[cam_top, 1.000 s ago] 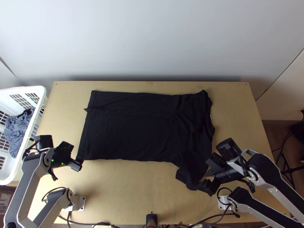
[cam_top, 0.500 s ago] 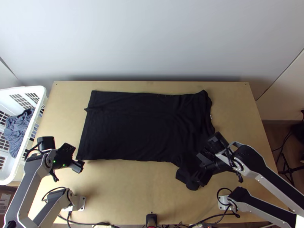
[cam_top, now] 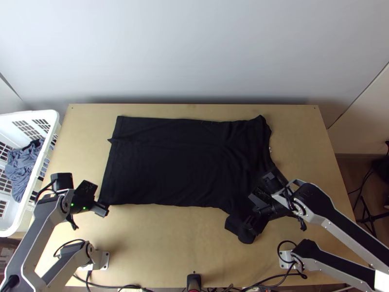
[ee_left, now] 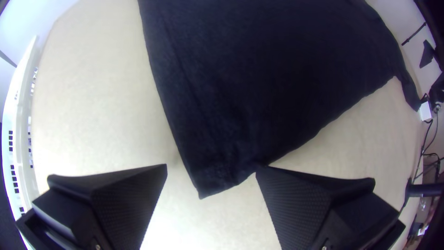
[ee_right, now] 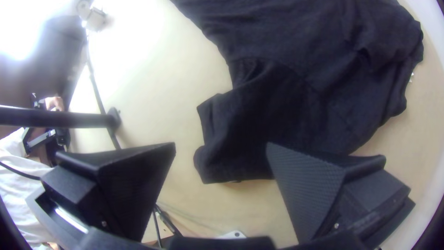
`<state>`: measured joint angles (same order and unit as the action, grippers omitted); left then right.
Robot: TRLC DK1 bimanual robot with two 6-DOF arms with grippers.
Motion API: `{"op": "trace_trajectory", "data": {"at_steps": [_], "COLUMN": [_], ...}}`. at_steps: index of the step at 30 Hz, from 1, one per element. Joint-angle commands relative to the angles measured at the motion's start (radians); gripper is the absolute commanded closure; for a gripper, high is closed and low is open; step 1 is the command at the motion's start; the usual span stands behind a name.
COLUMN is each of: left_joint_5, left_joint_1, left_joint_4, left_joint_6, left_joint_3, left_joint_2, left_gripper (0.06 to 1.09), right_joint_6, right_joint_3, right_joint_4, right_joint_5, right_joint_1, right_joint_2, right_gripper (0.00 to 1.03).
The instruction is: Fold the t-shirt
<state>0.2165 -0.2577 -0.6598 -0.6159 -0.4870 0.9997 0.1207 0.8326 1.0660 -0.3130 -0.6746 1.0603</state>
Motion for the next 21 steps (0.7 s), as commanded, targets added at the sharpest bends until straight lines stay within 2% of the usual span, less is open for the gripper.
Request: {"op": "trace_trajectory", "data": {"at_steps": [1,3,5,6,9,10,15,18,21], "left_joint_5": [0.0,0.0,0.0,0.0,0.001,0.003,0.052,0.053,0.053], "left_joint_1": [0.026,0.034,0.037,0.038,0.04,0.04,0.021,0.02,0.021], "left_joint_4": [0.043,0.042,0.045,0.043,0.034,0.034,0.022,0.012,-0.001], "left_joint_6": [0.053,0.056,0.068,0.076,0.081,0.082,0.085,0.093,0.107], "left_joint_3": [-0.002,-0.005,-0.005,-0.007,-0.013,-0.013,-0.024,-0.044,-0.062], "left_joint_2": [0.053,0.057,0.065,0.077,0.106,0.106,0.093,0.085,0.083], "left_gripper": [0.15,0.16,0.23,0.35,0.87,1.01,1.01,1.01,1.01], "right_joint_6": [-0.006,-0.006,-0.009,-0.01,-0.016,-0.018,0.004,0.073,0.148], "right_joint_3": [-0.016,-0.015,-0.013,-0.015,-0.024,-0.027,-0.052,-0.092,-0.092], "right_joint_4": [-0.015,-0.015,-0.018,-0.021,-0.032,-0.037,-0.074,-0.092,-0.047], "right_joint_5": [0.009,0.012,0.014,0.014,0.014,0.017,0.043,0.045,0.041], "right_joint_1": [0.0,0.0,0.0,0.0,0.0,0.0,0.003,0.023,0.038], "right_joint_2": [0.006,0.004,0.006,0.006,0.007,0.012,0.043,0.075,0.104], "right_gripper": [0.12,0.12,0.12,0.12,0.12,0.12,0.12,0.12,0.12]}}
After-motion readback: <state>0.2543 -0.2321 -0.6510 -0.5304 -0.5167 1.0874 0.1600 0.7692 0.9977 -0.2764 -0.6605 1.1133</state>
